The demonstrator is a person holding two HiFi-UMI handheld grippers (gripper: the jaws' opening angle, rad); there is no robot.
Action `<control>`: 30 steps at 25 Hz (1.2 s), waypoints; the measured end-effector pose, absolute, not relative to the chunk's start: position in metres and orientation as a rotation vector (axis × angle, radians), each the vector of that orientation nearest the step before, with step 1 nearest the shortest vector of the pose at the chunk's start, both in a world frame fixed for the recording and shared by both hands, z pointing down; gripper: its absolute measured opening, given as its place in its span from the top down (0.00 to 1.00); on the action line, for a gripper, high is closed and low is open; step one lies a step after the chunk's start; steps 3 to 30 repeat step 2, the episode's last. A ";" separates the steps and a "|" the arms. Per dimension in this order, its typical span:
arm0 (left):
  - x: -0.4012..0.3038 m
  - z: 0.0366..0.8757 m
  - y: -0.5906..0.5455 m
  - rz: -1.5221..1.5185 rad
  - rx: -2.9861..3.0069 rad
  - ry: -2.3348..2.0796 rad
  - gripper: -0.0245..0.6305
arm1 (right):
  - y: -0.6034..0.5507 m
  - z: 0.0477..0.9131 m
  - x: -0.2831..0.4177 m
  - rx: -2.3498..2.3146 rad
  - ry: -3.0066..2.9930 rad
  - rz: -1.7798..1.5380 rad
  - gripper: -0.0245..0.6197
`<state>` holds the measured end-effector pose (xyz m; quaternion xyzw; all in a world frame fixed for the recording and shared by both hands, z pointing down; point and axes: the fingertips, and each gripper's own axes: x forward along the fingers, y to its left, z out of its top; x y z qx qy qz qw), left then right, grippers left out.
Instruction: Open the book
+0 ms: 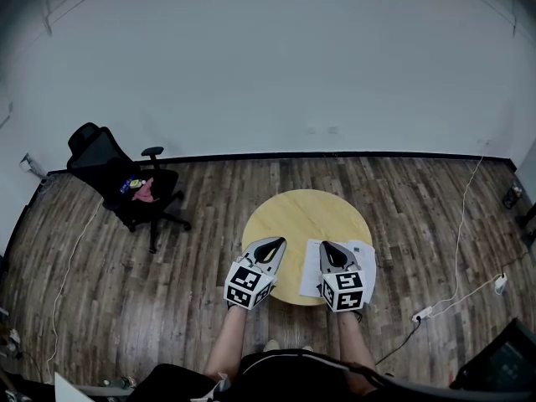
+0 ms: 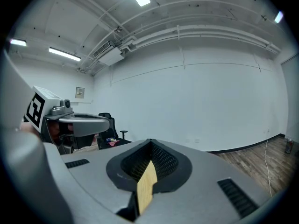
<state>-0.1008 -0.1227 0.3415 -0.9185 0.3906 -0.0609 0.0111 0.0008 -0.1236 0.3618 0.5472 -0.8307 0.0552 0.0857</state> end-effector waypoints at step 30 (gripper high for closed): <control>-0.103 0.343 -0.122 -0.190 -2.868 1.219 0.96 | -0.123 0.363 0.000 1.633 -2.474 0.166 0.96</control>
